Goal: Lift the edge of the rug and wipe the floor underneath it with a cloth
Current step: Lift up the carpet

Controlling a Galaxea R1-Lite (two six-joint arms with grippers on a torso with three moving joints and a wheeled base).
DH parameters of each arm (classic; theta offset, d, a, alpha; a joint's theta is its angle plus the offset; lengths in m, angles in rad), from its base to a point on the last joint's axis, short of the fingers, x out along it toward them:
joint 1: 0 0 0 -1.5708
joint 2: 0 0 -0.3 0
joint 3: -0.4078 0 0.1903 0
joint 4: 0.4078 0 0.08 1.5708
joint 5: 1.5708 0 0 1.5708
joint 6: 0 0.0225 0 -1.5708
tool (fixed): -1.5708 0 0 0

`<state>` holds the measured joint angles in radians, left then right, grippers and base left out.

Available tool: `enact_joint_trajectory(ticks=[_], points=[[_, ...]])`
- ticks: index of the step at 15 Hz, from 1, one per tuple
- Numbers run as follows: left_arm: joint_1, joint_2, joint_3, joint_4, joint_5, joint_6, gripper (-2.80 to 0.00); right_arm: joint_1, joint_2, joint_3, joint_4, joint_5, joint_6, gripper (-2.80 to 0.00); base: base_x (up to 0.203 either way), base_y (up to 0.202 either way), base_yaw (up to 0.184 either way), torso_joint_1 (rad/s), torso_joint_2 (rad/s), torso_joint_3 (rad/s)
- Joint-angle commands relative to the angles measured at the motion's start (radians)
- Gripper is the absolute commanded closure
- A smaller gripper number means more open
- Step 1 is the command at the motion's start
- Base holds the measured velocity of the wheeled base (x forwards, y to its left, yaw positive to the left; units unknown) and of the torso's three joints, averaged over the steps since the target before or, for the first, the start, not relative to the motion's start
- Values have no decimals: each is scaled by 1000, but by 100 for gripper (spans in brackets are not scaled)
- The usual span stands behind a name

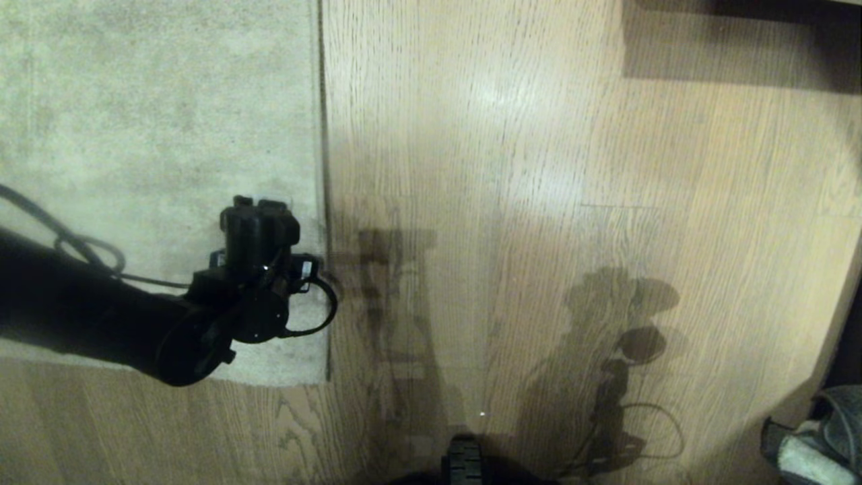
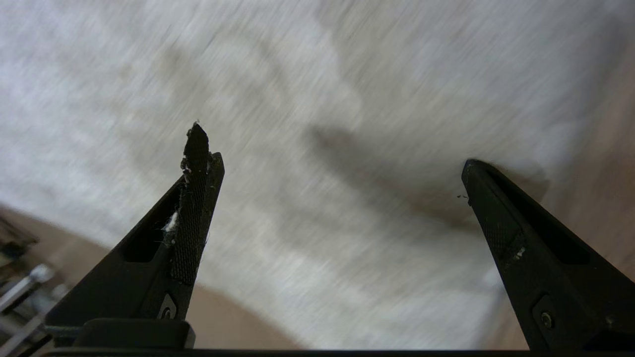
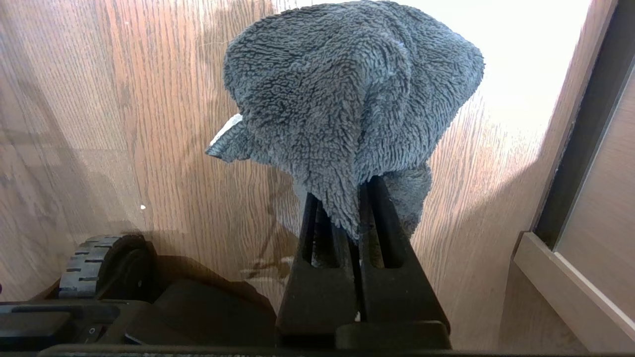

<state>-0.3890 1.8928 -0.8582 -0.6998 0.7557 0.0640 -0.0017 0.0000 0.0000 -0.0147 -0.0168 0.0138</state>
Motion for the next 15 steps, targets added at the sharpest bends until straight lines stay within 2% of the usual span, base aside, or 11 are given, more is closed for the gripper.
enact_joint_trajectory(ticks=[1, 3, 7, 11, 15], points=[[-25, 61, -105, 45, 4, -4, -280, 0, 1, 0, -1, 0, 0, 0, 0, 0, 0, 0, 0, 0], [-54, 66, -159, 143, 4, -16, -280, 0, 2, 0, -1, 0, 0, 0, 0, 0, 0, 0, 0, 0], [-97, 55, -194, 224, 4, -49, -280, 0, 2, 0, 0, 0, 0, 0, 0, 0, 0, 0, 0, 0], [-101, -10, -199, 360, 5, -50, -280, 0, 2, 0, 0, -1, 0, 0, 0, 0, 0, 0, 0, 0], [-76, -8, -176, 381, -1, -49, -280, 0, 2, 0, -1, 0, 0, 0, 0, 0, 0, 0, 0, 0]])
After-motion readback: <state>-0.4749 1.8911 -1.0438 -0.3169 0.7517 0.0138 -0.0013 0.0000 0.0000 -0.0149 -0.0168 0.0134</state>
